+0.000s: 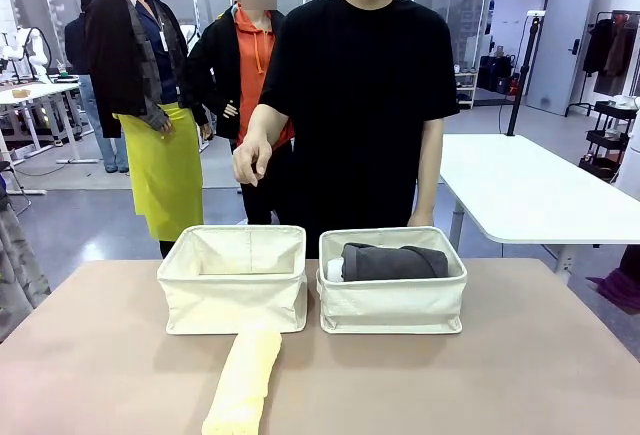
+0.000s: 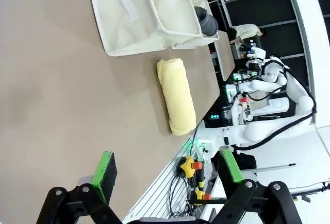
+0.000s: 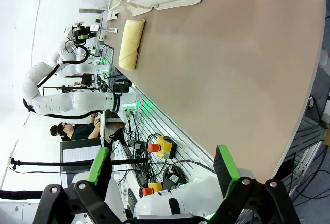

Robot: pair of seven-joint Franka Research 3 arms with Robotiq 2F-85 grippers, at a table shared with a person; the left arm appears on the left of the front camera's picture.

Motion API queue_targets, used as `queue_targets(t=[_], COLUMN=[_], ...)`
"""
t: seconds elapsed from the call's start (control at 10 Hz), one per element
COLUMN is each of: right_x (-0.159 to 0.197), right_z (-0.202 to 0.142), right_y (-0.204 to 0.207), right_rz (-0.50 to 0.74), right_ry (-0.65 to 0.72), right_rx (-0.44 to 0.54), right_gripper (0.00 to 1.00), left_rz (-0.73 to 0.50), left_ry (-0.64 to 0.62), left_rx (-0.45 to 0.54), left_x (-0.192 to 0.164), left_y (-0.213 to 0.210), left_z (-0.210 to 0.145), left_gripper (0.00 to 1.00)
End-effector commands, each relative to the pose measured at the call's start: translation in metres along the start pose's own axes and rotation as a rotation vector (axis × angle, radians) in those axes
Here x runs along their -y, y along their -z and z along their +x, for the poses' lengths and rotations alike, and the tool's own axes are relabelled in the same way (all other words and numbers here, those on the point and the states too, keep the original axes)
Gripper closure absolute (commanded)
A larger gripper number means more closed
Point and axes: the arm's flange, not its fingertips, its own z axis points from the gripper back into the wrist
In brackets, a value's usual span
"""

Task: Divide the towels into two baskets.
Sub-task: Pick up one hotel-folded towel from the bottom of the table and place it in the Fabric basket indicated by the person.

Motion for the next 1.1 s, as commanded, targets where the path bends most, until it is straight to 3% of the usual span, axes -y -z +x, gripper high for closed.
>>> queue_targets(t=[0.0, 0.1, 1.0], right_x=[-0.0032, -0.0032, -0.0032], right_z=[-0.0019, -0.0019, -0.0019], right_y=[-0.0007, -0.0007, -0.0007], right_rz=[-0.01, -0.01, -0.01], right_ry=[-0.001, -0.001, -0.001], right_rx=[-0.012, -0.012, -0.012], right_gripper=[0.0, 0.0, 0.0], left_rz=[-0.097, 0.0, 0.0], left_ry=[0.017, 0.0, 0.0], left_rx=[0.02, 0.0, 0.0], left_x=[-0.0084, 0.0, 0.0], left_y=[-0.0021, 0.0, 0.0], left_z=[0.009, 0.0, 0.0], left_gripper=[0.0, 0.0, 0.0])
